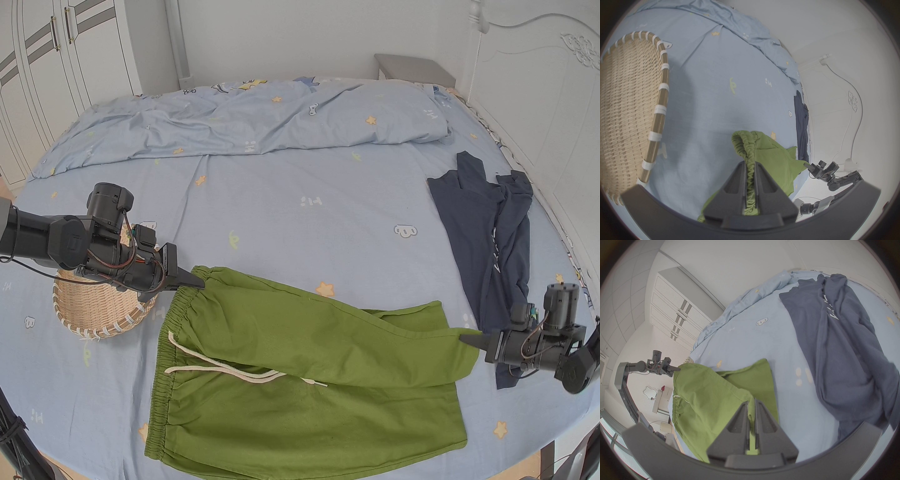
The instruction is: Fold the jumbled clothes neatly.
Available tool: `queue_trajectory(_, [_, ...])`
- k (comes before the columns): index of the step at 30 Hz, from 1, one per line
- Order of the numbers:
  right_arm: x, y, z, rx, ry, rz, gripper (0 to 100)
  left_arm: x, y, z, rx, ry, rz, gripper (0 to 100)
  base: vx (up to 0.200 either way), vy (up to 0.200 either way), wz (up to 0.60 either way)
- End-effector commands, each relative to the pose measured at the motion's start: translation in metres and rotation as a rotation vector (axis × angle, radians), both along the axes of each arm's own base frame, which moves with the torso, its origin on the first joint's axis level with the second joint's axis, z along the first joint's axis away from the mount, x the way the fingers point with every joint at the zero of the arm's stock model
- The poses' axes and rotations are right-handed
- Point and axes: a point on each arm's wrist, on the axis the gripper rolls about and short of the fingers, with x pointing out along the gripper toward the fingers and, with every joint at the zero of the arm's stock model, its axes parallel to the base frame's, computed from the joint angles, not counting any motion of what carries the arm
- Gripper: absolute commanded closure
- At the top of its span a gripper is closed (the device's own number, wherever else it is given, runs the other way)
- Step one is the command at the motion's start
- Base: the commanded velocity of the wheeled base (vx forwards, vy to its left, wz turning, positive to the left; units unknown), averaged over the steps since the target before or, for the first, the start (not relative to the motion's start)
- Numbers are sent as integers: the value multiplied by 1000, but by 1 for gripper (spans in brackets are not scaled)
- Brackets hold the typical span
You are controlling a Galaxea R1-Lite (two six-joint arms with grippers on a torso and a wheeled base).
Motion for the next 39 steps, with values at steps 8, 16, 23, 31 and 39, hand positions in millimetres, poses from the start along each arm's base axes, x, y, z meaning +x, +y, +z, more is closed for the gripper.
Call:
queue_trajectory(8, [66, 23, 116, 7, -220, 62, 100, 3, 20, -12, -5, -151, 55, 100, 0, 0, 0])
queue_trajectory(16, [99, 38, 144, 13, -266, 94, 100, 3, 35, -23, -7, -246, 98, 100, 0, 0, 0])
queue_trajectory(23, [124, 42, 154, -25, -282, 109, 100, 3, 36, -28, -13, -311, 105, 100, 0, 0, 0])
queue_trajectory(31, [155, 50, 151, -34, -280, 123, 100, 6, 47, -24, -6, -383, 143, 100, 0, 0, 0])
queue_trajectory(39, [180, 59, 157, -68, -319, 121, 100, 16, 49, -34, 13, -428, 174, 100, 0, 0, 0])
